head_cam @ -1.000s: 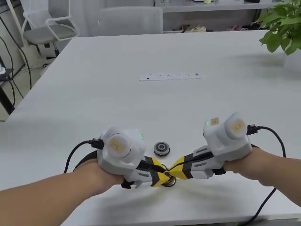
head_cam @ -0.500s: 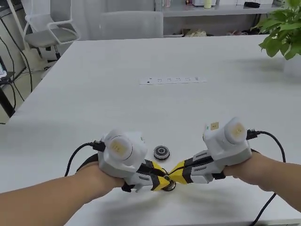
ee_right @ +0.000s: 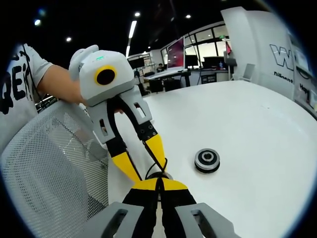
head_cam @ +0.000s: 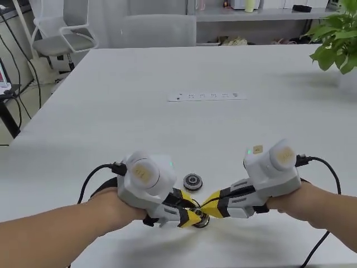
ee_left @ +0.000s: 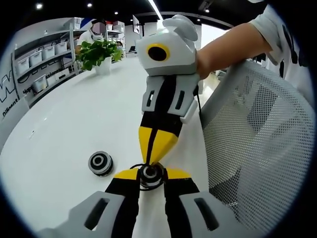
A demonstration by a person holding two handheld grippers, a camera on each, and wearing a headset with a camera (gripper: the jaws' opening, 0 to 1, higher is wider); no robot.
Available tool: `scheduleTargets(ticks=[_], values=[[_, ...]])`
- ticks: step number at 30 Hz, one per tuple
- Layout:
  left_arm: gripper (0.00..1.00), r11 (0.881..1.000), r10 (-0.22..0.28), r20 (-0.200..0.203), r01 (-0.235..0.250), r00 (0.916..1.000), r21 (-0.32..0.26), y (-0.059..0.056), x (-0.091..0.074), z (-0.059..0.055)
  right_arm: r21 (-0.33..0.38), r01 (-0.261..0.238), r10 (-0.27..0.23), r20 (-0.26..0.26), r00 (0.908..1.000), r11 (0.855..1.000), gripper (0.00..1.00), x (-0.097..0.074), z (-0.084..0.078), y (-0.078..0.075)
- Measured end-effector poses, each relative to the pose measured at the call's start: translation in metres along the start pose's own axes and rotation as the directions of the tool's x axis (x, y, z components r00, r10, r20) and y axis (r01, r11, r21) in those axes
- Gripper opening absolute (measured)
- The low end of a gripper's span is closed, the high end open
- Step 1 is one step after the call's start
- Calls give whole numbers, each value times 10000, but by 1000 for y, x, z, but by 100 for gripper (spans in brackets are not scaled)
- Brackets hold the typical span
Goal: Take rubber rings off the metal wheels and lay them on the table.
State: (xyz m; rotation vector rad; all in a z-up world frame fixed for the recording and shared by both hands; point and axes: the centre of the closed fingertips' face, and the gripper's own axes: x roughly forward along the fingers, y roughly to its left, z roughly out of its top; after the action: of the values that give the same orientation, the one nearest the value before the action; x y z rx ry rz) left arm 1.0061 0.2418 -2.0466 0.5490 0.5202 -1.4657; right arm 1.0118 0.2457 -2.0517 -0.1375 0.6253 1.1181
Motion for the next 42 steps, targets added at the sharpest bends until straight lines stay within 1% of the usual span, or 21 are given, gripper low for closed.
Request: scheduleTargets(ticks=[4,8,12,14,17,20,22,23,24,25,27,30,36,37,42], values=[[18,10000,-83,112,83,9999,20,-3,-8,4,75,42,-44,142,9999,10000,0,-1,3,-1],[24,9999,-101,213,103,9997,-74,-3,-17,6,130,66,-68,197,9998,9999,0,-3,4,-2],[30,9996,36,566,-19,9984,-290,0,-32,13,145,79,-82,230,9997,9999,0,-4,5,-2],[31,9993,126,662,-102,9977,-364,2,-38,15,158,57,-61,255,9997,9999,0,-3,6,-2],[35,9984,320,874,-277,9957,-491,6,-51,19,157,16,-21,322,9995,9999,0,-3,8,0],[41,9976,500,994,-450,9938,-518,7,-62,22,157,-33,27,362,9993,9999,0,-2,9,1],[42,9944,579,1334,-453,9894,-957,8,-70,28,158,-77,72,374,9993,9998,0,-2,10,2],[43,9916,653,1599,-461,9850,-1210,9,-76,33,154,-82,76,377,9993,9998,0,-1,10,2],[44,9901,713,1671,-495,9834,-1314,10,-80,35,159,-93,87,375,9993,9998,0,-1,10,2],[45,9893,802,1718,-574,9819,-1339,12,-86,37,172,-96,89,373,9993,9998,0,-1,10,2],[49,9897,1039,1812,-837,9779,-1161,14,-96,42,188,-101,94,362,9993,9998,0,-1,10,1],[53,9885,1168,1845,-962,9759,-1167,15,-108,45,204,-118,111,360,9993,9997,0,0,10,1],[65,9800,1493,1993,-1181,9685,-1601,16,-134,47,228,-167,158,420,9990,9996,0,1,13,0],[66,9793,1522,2014,-1202,9676,-1627,16,-136,47,222,-179,170,416,9990,9996,0,2,13,0],[71,9720,1848,2177,-1454,9584,-1847,16,-157,49,200,-269,260,426,9988,9994,0,4,16,2]])
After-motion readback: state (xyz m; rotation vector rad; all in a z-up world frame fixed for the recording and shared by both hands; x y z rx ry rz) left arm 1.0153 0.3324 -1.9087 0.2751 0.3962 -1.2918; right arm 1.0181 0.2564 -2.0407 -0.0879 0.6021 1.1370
